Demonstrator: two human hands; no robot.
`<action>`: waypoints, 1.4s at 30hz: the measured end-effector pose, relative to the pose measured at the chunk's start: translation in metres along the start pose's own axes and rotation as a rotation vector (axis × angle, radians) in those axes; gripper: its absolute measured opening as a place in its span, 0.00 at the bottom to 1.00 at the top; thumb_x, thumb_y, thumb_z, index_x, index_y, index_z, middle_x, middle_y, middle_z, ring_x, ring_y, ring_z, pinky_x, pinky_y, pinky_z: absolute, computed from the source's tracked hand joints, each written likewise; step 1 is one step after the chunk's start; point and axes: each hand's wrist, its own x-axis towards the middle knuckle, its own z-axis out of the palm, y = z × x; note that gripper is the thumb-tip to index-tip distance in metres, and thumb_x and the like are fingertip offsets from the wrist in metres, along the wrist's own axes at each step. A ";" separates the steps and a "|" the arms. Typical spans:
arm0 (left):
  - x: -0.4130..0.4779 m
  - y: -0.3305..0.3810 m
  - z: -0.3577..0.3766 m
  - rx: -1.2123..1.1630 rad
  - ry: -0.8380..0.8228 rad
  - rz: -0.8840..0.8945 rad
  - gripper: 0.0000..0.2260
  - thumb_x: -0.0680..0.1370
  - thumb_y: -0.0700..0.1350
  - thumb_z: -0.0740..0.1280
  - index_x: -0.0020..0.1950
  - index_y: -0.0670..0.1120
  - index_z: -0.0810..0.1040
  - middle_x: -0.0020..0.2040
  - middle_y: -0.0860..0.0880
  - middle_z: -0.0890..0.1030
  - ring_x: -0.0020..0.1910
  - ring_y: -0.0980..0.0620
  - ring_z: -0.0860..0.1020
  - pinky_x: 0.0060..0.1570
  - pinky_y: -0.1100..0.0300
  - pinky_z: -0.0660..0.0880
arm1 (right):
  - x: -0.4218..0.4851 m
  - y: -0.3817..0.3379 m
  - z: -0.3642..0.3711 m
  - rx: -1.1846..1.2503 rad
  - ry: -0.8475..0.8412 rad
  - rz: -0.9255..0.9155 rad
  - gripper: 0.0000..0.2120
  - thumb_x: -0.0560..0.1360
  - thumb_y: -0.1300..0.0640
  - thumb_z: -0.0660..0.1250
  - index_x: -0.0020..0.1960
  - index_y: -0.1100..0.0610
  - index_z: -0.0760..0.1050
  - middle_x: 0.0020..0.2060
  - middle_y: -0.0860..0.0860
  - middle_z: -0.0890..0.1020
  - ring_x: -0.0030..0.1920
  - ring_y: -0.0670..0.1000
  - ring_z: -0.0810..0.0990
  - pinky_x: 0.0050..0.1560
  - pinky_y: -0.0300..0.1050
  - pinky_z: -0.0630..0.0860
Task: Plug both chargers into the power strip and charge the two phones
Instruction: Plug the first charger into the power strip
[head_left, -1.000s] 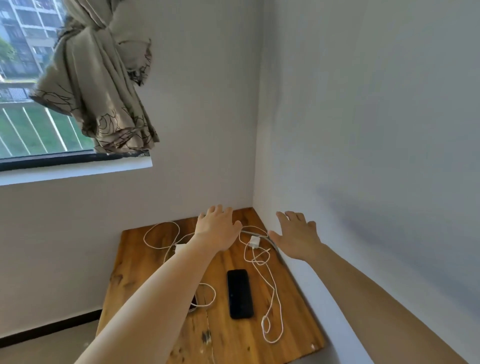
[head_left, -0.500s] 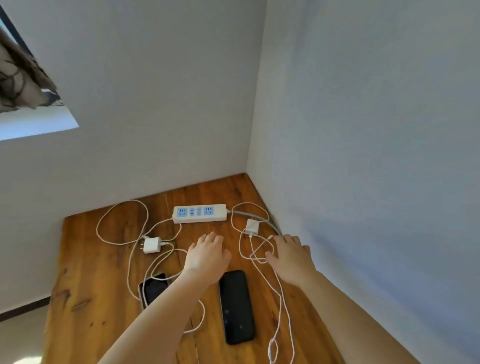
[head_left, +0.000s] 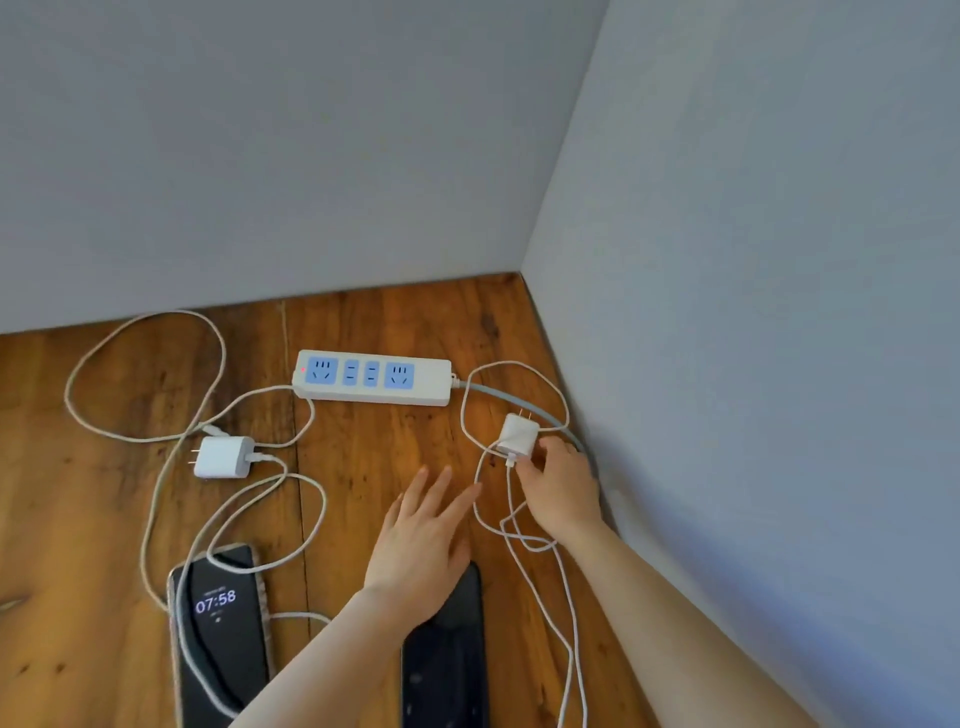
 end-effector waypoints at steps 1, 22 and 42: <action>0.003 0.000 0.002 0.017 -0.011 0.040 0.25 0.80 0.54 0.57 0.75 0.63 0.53 0.79 0.54 0.47 0.76 0.49 0.38 0.68 0.52 0.38 | 0.007 -0.002 0.004 0.028 0.014 0.033 0.16 0.76 0.46 0.62 0.58 0.56 0.73 0.52 0.52 0.80 0.53 0.53 0.78 0.53 0.54 0.78; -0.015 -0.005 -0.034 -0.765 0.311 -0.245 0.06 0.78 0.43 0.65 0.50 0.53 0.78 0.42 0.58 0.81 0.42 0.60 0.79 0.36 0.74 0.73 | 0.012 -0.004 -0.013 0.439 -0.366 0.357 0.09 0.70 0.51 0.69 0.45 0.52 0.72 0.43 0.52 0.79 0.39 0.47 0.77 0.40 0.43 0.79; -0.064 0.011 -0.085 -0.366 0.120 0.087 0.02 0.81 0.45 0.57 0.52 0.50 0.68 0.44 0.50 0.81 0.41 0.52 0.80 0.37 0.61 0.78 | -0.047 -0.032 -0.101 0.236 -0.121 -0.072 0.07 0.68 0.50 0.74 0.44 0.49 0.79 0.32 0.41 0.80 0.31 0.38 0.80 0.26 0.29 0.69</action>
